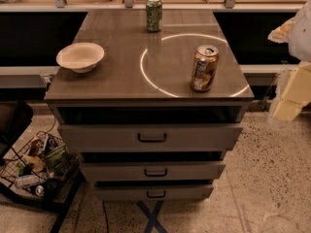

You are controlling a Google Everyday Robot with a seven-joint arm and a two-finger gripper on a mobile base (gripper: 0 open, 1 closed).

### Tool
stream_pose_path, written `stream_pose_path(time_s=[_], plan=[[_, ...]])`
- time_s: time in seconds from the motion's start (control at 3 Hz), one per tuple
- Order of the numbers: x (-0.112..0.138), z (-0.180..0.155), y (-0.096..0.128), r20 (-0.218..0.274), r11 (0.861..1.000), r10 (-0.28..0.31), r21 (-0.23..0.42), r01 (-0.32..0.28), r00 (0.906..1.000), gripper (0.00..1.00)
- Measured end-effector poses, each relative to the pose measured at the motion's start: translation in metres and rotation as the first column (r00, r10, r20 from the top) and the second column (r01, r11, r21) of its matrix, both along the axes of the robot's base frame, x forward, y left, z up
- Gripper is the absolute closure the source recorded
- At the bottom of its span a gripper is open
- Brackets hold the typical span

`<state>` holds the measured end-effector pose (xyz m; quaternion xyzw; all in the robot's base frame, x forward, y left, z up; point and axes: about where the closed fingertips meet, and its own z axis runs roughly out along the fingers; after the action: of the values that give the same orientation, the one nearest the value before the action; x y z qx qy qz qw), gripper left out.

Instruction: Move orange can near green can

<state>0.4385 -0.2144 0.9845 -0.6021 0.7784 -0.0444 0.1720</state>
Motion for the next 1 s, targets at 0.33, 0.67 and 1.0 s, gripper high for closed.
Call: stream_pose_path(time_s=[0.33,0.67,1.0], plan=[[0.0,0.0,0.0,0.0,1.0,0.0,0.0,0.0,1.0,0.0],[0.012,-0.001,0.004,0.04,0.997,-0.022,0.07,0.019,0.999,0.0],[0.036,-0.011,0.01,0.116,0.966,-0.052,0.258,0.021,0.9918,0.0]])
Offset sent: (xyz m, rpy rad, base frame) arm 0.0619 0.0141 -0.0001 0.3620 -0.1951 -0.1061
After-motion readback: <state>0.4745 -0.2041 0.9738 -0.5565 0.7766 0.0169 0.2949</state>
